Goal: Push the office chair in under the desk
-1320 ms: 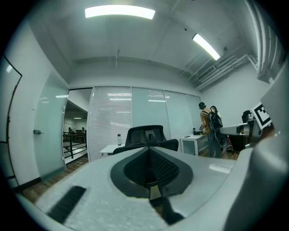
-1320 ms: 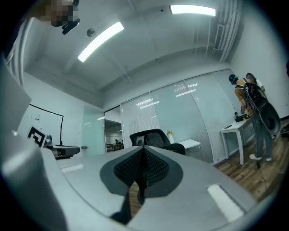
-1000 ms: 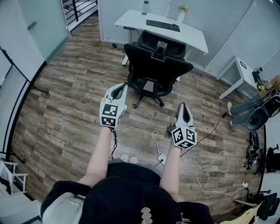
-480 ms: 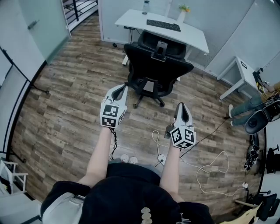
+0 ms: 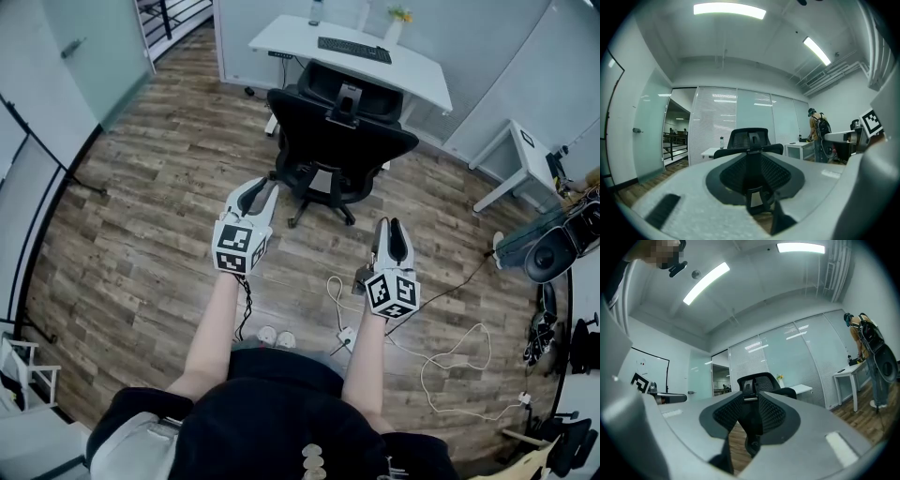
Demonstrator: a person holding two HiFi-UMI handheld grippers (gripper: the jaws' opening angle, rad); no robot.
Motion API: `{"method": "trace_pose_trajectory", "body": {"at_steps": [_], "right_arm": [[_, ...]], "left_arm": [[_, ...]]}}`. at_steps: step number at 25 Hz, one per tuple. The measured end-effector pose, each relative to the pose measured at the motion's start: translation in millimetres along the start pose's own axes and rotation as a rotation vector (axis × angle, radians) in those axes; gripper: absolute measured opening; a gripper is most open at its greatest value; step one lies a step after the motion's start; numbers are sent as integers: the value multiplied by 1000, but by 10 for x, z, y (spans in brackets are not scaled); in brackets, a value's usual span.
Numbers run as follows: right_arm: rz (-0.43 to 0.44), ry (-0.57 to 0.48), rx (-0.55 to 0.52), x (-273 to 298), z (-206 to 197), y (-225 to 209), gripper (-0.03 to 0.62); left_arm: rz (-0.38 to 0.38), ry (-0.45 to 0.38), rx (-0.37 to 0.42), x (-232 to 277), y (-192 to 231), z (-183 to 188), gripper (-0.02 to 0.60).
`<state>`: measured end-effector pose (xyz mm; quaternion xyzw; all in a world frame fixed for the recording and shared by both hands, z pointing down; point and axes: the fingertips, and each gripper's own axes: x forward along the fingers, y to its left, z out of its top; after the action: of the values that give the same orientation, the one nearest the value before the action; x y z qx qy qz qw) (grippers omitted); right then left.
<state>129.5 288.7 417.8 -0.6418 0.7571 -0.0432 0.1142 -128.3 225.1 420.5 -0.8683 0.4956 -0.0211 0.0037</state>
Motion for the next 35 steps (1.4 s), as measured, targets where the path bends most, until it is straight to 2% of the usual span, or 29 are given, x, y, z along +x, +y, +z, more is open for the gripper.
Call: {"method": "trace_pose_trajectory", "body": {"at_steps": [5, 9, 17, 27, 35], "right_arm": [[19, -20, 31, 2, 25, -35, 212], [31, -20, 34, 11, 33, -65, 244], [57, -13, 36, 6, 30, -188, 249], [93, 8, 42, 67, -82, -228, 249], [88, 9, 38, 466, -199, -330, 248]], "left_arm": [[-7, -17, -2, 1, -55, 13, 203], [-9, -19, -4, 17, -105, 5, 247], [15, -16, -5, 28, -219, -16, 247], [49, -5, -28, -17, -252, -212, 247], [45, -10, -30, 348, -32, -294, 247]]}}
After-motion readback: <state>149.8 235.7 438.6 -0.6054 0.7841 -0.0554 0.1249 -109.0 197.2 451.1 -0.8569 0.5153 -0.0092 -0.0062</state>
